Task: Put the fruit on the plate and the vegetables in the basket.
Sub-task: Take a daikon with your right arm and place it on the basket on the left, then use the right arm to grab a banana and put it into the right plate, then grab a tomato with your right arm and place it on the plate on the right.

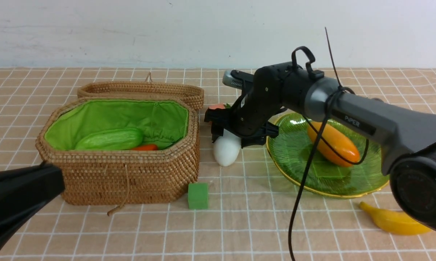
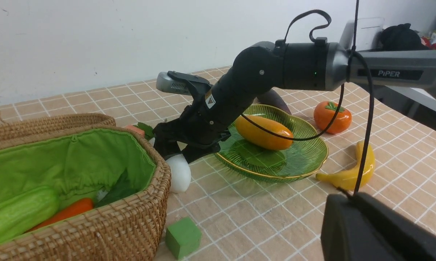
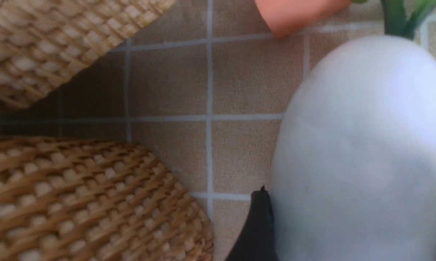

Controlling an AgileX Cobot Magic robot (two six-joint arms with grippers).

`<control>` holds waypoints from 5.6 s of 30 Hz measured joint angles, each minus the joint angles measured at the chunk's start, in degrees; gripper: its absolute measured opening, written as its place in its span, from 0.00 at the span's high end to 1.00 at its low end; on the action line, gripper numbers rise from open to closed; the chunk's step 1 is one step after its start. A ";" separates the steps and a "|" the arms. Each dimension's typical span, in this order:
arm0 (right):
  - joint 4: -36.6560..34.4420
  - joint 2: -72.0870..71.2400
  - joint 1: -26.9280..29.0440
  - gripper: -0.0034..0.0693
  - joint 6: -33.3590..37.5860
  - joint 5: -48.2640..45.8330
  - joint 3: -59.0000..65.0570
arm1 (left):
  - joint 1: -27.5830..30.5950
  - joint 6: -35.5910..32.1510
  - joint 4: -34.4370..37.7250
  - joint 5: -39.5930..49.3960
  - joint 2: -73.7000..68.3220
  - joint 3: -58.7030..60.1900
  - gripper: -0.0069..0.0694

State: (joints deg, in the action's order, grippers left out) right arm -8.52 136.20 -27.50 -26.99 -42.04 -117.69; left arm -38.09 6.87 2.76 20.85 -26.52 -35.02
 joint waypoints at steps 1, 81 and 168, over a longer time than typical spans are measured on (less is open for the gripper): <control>0.00 0.56 0.00 0.16 0.00 0.00 -0.34 | 0.00 0.00 0.12 0.19 0.00 0.22 0.91; 6.12 -38.39 39.19 0.32 0.72 -0.36 58.06 | 0.00 -0.89 -3.46 -3.73 -3.13 0.22 0.91; -32.11 -14.40 51.16 0.18 43.15 -2.10 27.80 | 0.00 -1.31 -3.22 -5.14 -4.09 0.22 0.91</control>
State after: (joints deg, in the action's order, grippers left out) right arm -40.63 121.80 23.66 16.15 -44.13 -89.90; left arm -38.09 5.57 -0.46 15.71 -30.61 -34.80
